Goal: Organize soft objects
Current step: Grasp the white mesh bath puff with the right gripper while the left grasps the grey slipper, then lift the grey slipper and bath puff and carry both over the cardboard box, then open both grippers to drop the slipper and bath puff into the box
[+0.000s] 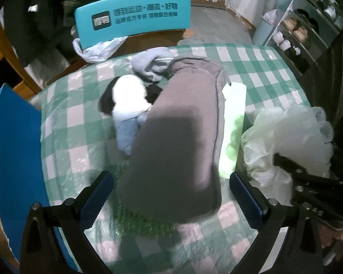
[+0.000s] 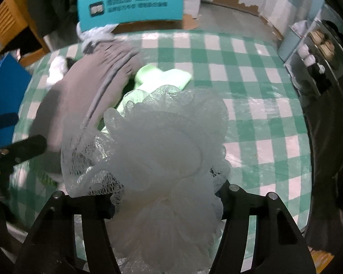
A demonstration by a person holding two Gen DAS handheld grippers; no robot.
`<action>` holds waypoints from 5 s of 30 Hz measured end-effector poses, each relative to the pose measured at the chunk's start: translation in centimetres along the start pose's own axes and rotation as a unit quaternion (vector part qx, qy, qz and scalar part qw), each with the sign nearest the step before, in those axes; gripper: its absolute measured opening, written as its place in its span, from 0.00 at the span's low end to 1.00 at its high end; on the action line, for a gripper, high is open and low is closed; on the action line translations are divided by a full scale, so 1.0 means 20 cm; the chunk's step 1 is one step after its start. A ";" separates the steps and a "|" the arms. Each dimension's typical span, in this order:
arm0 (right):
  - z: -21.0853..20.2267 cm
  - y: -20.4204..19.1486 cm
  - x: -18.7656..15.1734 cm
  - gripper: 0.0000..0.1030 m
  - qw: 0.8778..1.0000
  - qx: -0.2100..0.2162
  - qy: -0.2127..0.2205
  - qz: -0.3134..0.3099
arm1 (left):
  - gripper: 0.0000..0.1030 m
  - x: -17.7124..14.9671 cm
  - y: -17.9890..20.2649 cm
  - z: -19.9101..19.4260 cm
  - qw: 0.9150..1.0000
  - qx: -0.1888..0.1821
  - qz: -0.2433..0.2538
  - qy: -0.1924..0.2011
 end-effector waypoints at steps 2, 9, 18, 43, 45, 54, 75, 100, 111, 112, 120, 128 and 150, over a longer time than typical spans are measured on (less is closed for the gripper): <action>-0.01 0.03 0.02 0.58 1.000 -0.004 0.005 0.005 | 0.99 0.01 0.04 0.03 1.000 -0.001 0.004 0.000; -0.04 0.16 0.06 0.57 0.999 -0.012 0.023 0.028 | 0.99 0.03 0.15 0.16 0.998 0.039 0.051 -0.012; -0.07 0.20 0.08 0.55 0.998 0.001 0.030 0.049 | 0.78 -0.01 0.16 0.23 0.994 0.069 0.085 -0.010; -0.20 0.13 0.14 0.19 0.997 0.013 0.074 0.028 | 0.29 0.03 -0.03 -0.19 0.998 -0.022 -0.014 0.055; -0.22 0.12 0.15 0.18 0.996 0.013 0.081 0.026 | 0.29 0.03 -0.06 -0.22 0.998 -0.029 -0.026 0.056; -0.31 0.06 0.21 0.17 0.994 0.018 0.109 0.012 | 0.29 0.05 -0.14 -0.37 0.995 -0.043 -0.044 0.076; -0.54 -0.27 0.39 0.16 0.983 0.071 0.167 -0.038 | 0.29 0.03 -0.45 -0.72 0.988 -0.003 -0.080 0.136; -0.66 -1.05 0.61 0.15 0.960 0.159 0.196 -0.120 | 0.29 -0.18 -1.09 -1.00 0.963 0.091 -0.170 0.188; -0.62 -1.42 0.65 0.14 0.952 0.191 0.186 -0.153 | 0.29 -0.33 -1.36 -1.01 0.950 0.131 -0.217 0.180; -0.61 -1.45 0.65 0.14 0.951 0.193 0.185 -0.155 | 0.29 -0.34 -1.38 -1.01 0.950 0.133 -0.220 0.179; -0.58 -1.69 0.65 0.15 0.944 0.210 0.175 -0.186 | 0.29 -0.42 -1.50 -0.98 0.943 0.153 -0.245 0.164; -0.47 -1.87 0.60 0.15 0.942 0.215 0.144 -0.216 | 0.31 -0.47 -1.57 -0.89 0.942 0.160 -0.261 0.137; -0.48 -1.77 0.61 0.67 0.951 0.186 0.150 -0.198 | 0.72 -0.41 -1.46 -0.95 0.943 0.167 -0.236 0.163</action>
Point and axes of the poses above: each gripper's, at about its wrist camera, not at the fingertips, and z roughly the way its jaws point, y to its right, x to its top, the point moved 2 cm from there along z, roughly the way its jaws point, and after that the axes turned 13 degrees about y, right-handed, at the moved point
